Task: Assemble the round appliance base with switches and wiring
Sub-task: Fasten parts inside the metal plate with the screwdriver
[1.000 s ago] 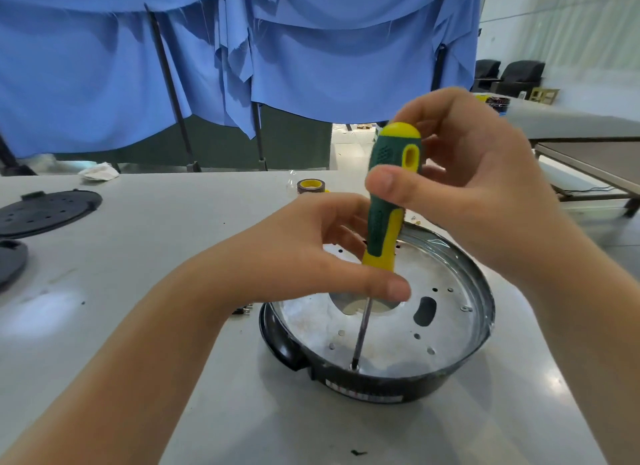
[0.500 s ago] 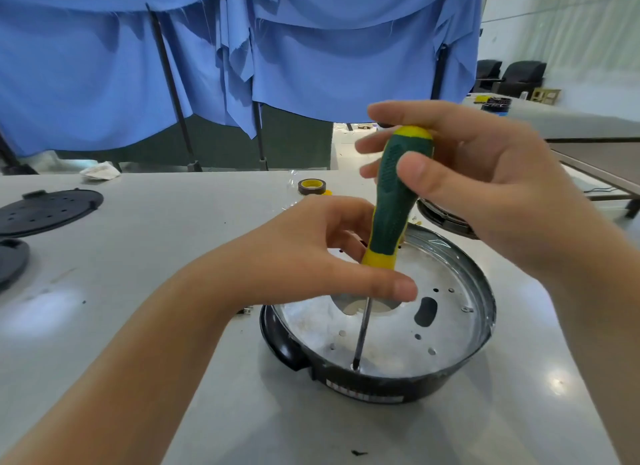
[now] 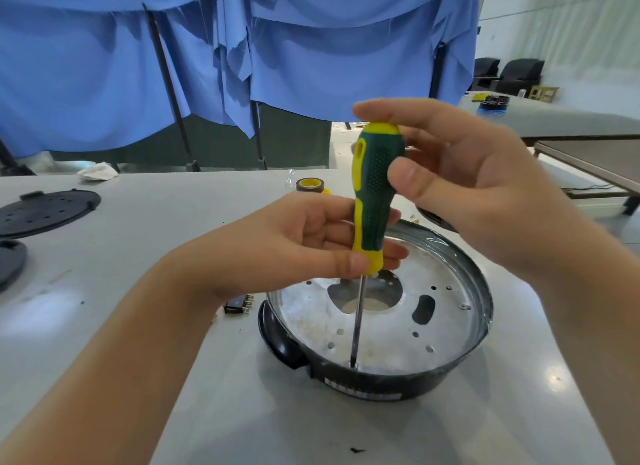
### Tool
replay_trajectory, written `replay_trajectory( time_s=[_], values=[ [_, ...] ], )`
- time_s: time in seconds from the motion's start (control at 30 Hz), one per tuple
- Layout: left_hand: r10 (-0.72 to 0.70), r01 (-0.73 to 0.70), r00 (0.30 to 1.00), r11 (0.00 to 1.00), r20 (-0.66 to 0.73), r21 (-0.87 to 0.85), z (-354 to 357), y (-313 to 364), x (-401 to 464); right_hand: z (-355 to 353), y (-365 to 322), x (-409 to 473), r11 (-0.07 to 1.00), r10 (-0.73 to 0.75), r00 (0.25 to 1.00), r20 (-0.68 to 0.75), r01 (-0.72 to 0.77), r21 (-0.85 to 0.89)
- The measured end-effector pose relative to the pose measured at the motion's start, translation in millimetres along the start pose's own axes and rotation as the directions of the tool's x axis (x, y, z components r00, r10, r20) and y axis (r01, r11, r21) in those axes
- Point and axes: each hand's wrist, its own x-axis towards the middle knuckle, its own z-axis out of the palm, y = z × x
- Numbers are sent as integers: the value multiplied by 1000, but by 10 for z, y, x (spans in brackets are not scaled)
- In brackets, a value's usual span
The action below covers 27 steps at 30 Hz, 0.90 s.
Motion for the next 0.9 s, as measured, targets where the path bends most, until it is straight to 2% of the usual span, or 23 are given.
replay_trajectory(
  time_s=[0.07, 0.2, 0.33, 0.47, 0.53, 0.77, 0.9],
  values=[
    [-14, 14, 1000, 998, 11, 64, 6, 2, 14, -5, -4, 4, 999, -9, 999, -43, 8, -36],
    [-15, 60, 987, 958, -163, 279, 85, 11, 81, -16, -18, 6, 994, -25, 993, -119, 13, -104],
    [5, 46, 980, 966, -197, 256, 94, 5, 79, -3, -31, 6, 995, -10, 993, -119, -2, -99],
    [-20, 46, 988, 984, -153, 171, 20, -18, 37, -32, -26, -21, 994, 49, 999, 10, -50, 101],
    [-20, 33, 994, 992, -104, 125, -28, -25, 6, -36, -13, -19, 986, 65, 998, 23, -68, 152],
    [-19, 12, 994, 998, 110, 65, -68, -33, -21, 15, 22, -7, 998, 37, 999, 2, -37, 54],
    [-7, -3, 987, 998, 158, 65, -68, -16, -25, 2, -21, -9, 999, 11, 999, -43, -13, -37]
  ],
)
